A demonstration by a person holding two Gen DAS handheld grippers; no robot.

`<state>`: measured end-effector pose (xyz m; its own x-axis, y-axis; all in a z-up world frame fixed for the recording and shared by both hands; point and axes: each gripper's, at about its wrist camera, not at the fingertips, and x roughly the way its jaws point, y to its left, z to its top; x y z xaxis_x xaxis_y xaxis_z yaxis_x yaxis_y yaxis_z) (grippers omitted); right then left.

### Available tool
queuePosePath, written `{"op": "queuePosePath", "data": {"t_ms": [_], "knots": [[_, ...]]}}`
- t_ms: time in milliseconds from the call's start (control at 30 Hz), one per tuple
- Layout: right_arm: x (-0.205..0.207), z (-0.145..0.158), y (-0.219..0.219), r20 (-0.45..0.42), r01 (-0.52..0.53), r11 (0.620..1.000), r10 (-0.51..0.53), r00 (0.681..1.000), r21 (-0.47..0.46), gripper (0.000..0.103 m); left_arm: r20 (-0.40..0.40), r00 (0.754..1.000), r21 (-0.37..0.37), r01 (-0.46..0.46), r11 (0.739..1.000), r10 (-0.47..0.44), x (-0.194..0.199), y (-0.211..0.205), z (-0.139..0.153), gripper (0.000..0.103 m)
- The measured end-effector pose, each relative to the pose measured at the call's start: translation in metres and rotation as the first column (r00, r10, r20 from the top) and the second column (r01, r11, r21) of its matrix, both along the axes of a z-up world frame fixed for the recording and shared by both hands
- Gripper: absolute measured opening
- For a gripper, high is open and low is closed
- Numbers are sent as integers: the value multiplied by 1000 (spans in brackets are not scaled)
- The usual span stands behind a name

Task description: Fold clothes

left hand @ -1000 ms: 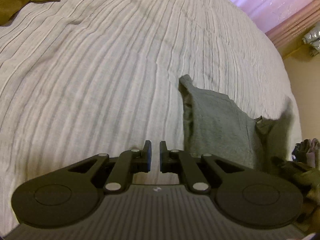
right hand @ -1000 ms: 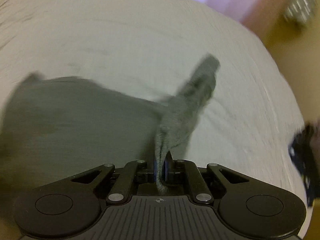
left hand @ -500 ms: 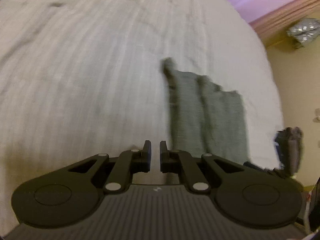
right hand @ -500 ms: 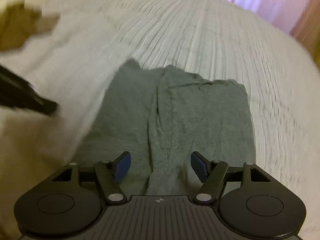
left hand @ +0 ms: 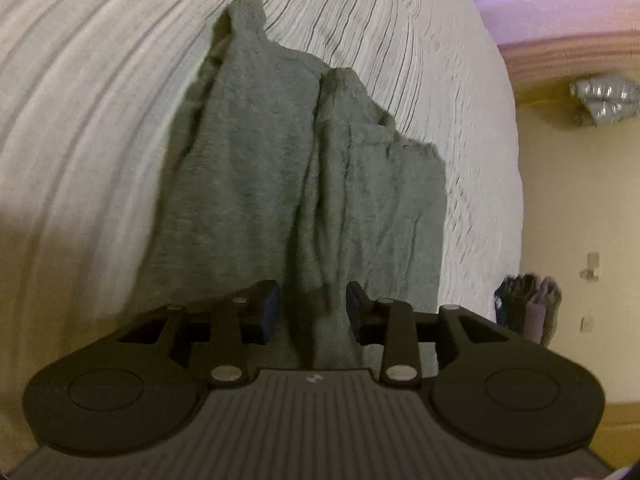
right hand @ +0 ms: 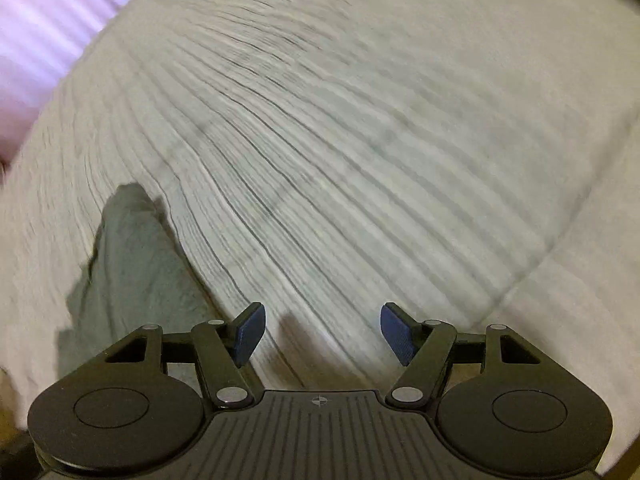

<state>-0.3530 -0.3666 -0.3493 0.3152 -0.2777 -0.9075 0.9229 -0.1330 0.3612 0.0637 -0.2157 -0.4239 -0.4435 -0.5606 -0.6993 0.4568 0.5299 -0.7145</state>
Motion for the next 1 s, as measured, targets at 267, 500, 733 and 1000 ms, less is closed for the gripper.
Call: {"op": "queuePosePath", "data": {"t_ms": [267, 500, 733, 1000], "knots": [[27, -13, 0, -85, -187, 982, 184, 979, -26, 68, 52, 998, -44, 34, 998, -31, -17, -31, 1, 3], [81, -11, 17, -175, -434, 897, 416, 892, -84, 68, 340, 939, -179, 121, 976, -54, 2, -5, 75, 2], [118, -18, 32, -195, -545, 833, 521, 831, -98, 68, 291, 957, -84, 40, 996, -14, 36, 16, 37, 2], [143, -28, 36, -174, -622, 775, 602, 779, -107, 68, 342, 940, -109, 64, 992, -23, 44, 17, 32, 2]]}}
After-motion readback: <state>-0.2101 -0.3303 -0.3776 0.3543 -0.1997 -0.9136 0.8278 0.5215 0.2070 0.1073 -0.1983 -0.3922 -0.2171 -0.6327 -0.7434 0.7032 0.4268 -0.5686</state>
